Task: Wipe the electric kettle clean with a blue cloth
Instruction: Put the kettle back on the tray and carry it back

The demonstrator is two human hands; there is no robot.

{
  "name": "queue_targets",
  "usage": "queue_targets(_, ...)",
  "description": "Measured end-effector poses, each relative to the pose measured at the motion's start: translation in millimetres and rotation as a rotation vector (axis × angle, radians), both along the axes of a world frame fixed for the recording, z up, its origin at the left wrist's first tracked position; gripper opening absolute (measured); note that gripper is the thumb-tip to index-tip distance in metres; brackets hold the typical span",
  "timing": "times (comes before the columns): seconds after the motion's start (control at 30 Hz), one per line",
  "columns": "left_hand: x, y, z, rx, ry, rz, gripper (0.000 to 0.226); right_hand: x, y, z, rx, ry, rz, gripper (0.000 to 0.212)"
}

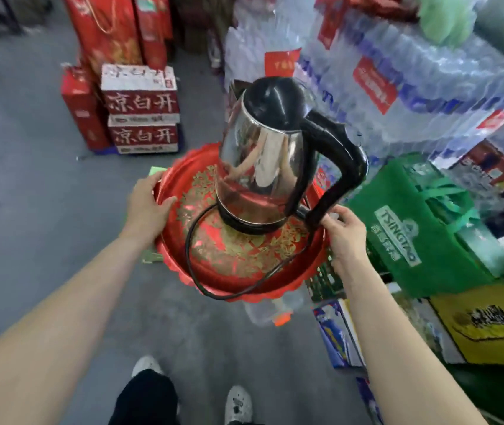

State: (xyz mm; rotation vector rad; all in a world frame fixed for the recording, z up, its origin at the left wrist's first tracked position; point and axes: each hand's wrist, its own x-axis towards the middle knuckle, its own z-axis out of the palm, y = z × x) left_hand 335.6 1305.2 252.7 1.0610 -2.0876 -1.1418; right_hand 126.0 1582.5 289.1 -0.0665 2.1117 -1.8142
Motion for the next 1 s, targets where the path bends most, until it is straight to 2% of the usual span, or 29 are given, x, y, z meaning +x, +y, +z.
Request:
queue_targets(0.13, 13.3, -96.6, -9.6, 0.013, -0.015, 0.061, 0.057, 4.6, -99.8, -6.5, -0.018, -0.047, 0.061, 0.022)
queue_targets(0.43, 25.0, -311.1, -6.4, 0.015, -0.04, 0.013, 0.054, 27.1, -303.3, -10.8, -0.017, -0.052, -0.013, 0.029)
queue_targets(0.77, -30.6, -523.1, -12.7, -0.043, -0.04, -0.003, 0.055, -18.0, -517.0, -16.6, -0.008, -0.075, -0.037, 0.025)
queue_targets(1.0, -82.2, -659.0, -16.2, -0.003, -0.042, -0.036, 0.055, -60.7, -650.3, -19.4, 0.017, -0.093, -0.07, 0.021)
